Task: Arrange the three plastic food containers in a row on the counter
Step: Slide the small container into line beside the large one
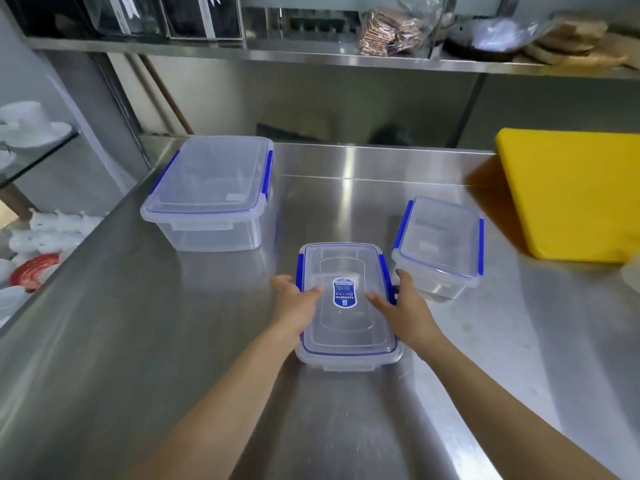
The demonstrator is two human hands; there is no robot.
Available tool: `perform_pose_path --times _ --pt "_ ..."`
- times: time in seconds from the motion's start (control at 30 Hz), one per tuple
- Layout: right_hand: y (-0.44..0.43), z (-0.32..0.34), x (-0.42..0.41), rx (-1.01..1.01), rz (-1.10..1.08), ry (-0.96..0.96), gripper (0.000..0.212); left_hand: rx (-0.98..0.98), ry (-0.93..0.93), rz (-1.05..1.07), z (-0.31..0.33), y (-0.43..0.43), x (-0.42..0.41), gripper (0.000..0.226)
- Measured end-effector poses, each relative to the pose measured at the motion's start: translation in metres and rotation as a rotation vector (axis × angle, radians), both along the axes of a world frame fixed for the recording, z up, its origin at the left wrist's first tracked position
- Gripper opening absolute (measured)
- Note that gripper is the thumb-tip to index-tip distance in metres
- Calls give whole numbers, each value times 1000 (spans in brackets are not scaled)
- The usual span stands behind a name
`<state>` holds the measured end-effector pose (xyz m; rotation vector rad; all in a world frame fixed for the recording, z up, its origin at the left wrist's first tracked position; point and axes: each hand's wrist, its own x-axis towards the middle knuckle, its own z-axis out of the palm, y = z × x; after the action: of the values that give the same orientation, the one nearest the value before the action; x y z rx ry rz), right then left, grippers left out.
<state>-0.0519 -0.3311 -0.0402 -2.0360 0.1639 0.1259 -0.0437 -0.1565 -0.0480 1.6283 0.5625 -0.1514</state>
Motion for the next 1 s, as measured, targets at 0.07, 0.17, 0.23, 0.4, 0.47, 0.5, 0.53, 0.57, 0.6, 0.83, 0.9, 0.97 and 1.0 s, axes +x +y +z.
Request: perform_pose_path --times 0.07,0.17,0.23,0.4,0.47,0.5,0.53,0.57,0.6,0.83,0.9,0.97,1.0 --pt "2 1 -5 -31 57 -123 66 184 -110 -19 2 -1 -6 42" --pt "-6 4 -15 -254 327 -164 103 429 -288 -213 7 13 -15 93" --pt "-15 2 -21 -481 555 -182 111 578 -273 -536 11 21 -23 128" --pt "-22 2 -22 -702 746 -265 100 929 -274 -1051 0 32 -39 122" --pt "-22 -1 -19 -762 749 -319 93 975 -367 -1041 -4 34 -38 110" --pt "-22 -2 -17 -777 742 -336 91 992 -412 -1018 -6 36 -37 104" --pt "-21 -2 -15 -786 738 -349 89 1001 -449 -992 -8 38 -35 101" --pt "-21 -2 -12 -793 738 -367 88 1012 -481 -968 -9 38 -32 98" --pt "-21 -2 -7 -797 741 -385 88 1031 -518 -949 -9 39 -29 96" --pt "-8 -1 45 -788 670 -470 75 1219 -864 -703 -2 33 12 48" --pt "-1 1 66 -827 653 -452 63 1258 -852 -631 -4 28 27 47" --pt "6 6 89 -848 686 -438 57 1295 -811 -566 -7 23 43 50" --pt "9 6 102 -866 695 -434 56 1281 -790 -536 -8 21 52 50"
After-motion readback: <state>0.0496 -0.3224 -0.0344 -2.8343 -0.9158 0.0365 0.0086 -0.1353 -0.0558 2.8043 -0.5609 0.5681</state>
